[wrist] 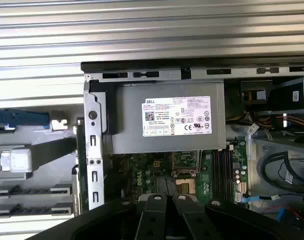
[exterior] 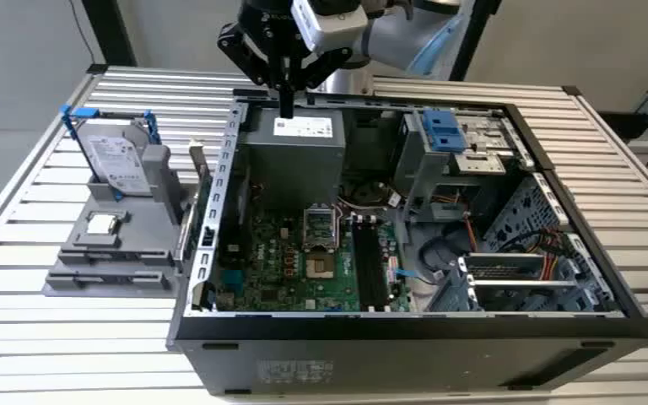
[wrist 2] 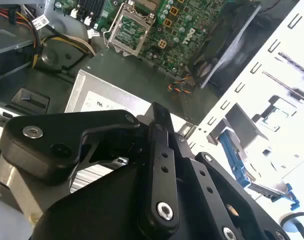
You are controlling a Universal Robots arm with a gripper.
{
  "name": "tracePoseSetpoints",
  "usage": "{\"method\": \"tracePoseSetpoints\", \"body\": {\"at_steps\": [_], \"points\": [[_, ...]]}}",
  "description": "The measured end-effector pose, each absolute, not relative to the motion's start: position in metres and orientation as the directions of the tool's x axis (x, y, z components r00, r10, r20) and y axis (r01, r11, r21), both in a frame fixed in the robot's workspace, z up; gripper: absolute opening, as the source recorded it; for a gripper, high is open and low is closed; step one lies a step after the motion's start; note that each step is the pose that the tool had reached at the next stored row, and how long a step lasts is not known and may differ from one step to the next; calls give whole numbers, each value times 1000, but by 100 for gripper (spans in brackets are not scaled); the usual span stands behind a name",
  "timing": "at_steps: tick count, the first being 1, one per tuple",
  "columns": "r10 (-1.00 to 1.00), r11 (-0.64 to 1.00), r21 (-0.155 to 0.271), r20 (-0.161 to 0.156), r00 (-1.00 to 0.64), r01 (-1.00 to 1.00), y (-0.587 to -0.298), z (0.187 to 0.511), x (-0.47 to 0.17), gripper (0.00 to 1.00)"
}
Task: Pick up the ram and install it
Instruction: 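Reach for the ram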
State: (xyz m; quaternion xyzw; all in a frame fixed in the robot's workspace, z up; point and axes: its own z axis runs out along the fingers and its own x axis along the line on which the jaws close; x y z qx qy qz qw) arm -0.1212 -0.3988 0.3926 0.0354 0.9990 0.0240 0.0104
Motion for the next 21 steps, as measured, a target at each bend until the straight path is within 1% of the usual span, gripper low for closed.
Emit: {"method": "tracePoseSetpoints", "body": {"at_steps": [12, 21], "points": [[71, 996, 49, -19, -997, 70, -399, 393, -122, 0], [71, 996, 49, -19, -997, 70, -399, 393, -137, 0]]}}
